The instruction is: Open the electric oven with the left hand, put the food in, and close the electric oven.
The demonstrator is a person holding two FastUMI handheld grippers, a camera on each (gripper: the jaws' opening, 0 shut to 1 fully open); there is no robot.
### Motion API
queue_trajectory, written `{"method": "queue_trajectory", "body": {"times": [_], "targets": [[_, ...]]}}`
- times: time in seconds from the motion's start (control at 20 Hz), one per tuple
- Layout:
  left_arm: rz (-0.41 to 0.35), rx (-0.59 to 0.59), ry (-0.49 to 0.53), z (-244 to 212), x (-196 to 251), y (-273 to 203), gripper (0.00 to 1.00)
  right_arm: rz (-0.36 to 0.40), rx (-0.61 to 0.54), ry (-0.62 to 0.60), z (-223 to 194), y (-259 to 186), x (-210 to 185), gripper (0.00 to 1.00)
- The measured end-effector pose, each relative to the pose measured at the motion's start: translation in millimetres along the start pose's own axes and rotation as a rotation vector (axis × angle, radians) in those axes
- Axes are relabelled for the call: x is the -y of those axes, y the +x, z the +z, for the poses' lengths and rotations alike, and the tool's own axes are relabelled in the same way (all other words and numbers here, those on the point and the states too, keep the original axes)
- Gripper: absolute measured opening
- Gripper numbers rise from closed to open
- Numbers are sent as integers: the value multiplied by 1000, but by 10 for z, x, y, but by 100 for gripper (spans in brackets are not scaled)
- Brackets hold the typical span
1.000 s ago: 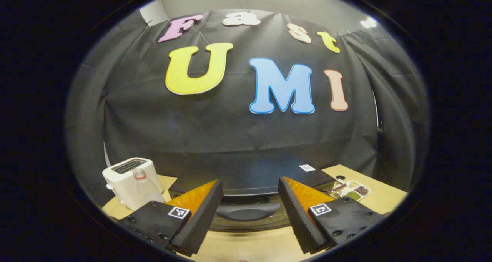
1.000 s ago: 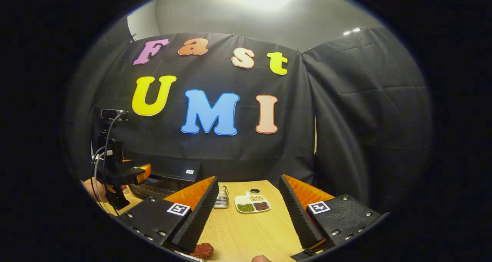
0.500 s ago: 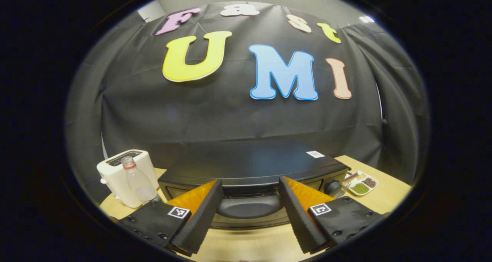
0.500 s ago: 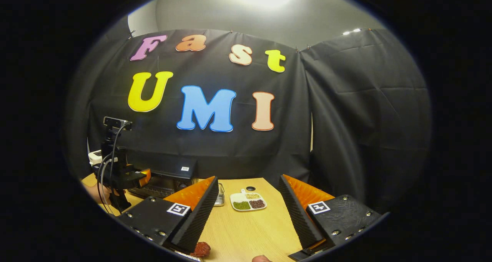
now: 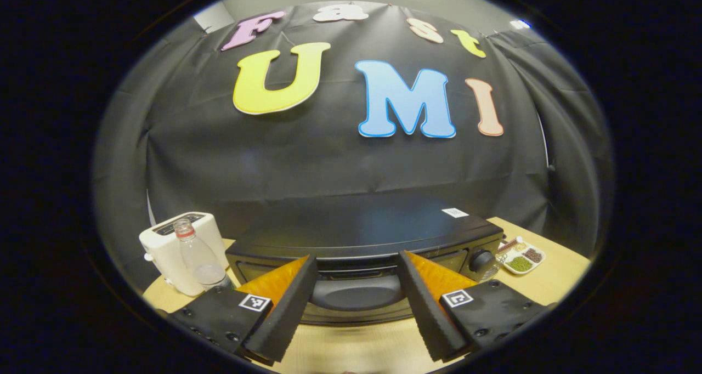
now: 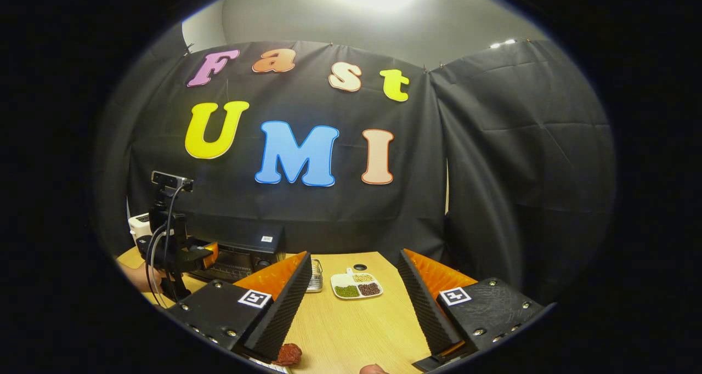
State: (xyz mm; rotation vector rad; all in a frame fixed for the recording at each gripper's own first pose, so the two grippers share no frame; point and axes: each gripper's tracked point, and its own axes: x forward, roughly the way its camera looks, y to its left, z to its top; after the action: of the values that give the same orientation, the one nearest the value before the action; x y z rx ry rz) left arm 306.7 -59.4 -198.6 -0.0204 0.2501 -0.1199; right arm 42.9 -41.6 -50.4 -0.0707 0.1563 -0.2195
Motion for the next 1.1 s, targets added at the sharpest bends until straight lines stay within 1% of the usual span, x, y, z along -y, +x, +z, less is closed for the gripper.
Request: {"method": "queue_trajectory", "body": {"times": [0.05,0.15,0.2,0.3,0.35,0.4,0.45,0.5,0.55,0.6,1.1], "targets": [[0,-1,-1,-17,4,-23,97,3,0,-1,-3,-6,6,96],[2,-4,-1,-36,13,-95,97,7,0,1,-1,-25,21,96],[3,-6,0,-49,8,-143,100,10,-2,5,-6,-37,32,96],[6,-13,1,-92,21,-206,91,18,-5,10,-17,-44,31,96],[7,-16,1,-102,24,-244,97,22,-7,12,-29,-49,39,96],[9,-22,2,-137,30,-287,98,26,-5,13,-24,-64,41,96],[10,-23,6,-151,36,-328,100,30,-3,12,-22,-81,43,96],[11,-29,10,-184,39,-368,97,36,-3,11,-21,-89,43,96],[11,-33,13,-216,50,-403,92,42,-3,10,-22,-97,42,96],[12,-37,16,-234,54,-438,100,48,-3,8,-23,-101,44,96],[24,-96,38,-539,90,-743,100,85,-8,11,-59,-171,80,96]]}}
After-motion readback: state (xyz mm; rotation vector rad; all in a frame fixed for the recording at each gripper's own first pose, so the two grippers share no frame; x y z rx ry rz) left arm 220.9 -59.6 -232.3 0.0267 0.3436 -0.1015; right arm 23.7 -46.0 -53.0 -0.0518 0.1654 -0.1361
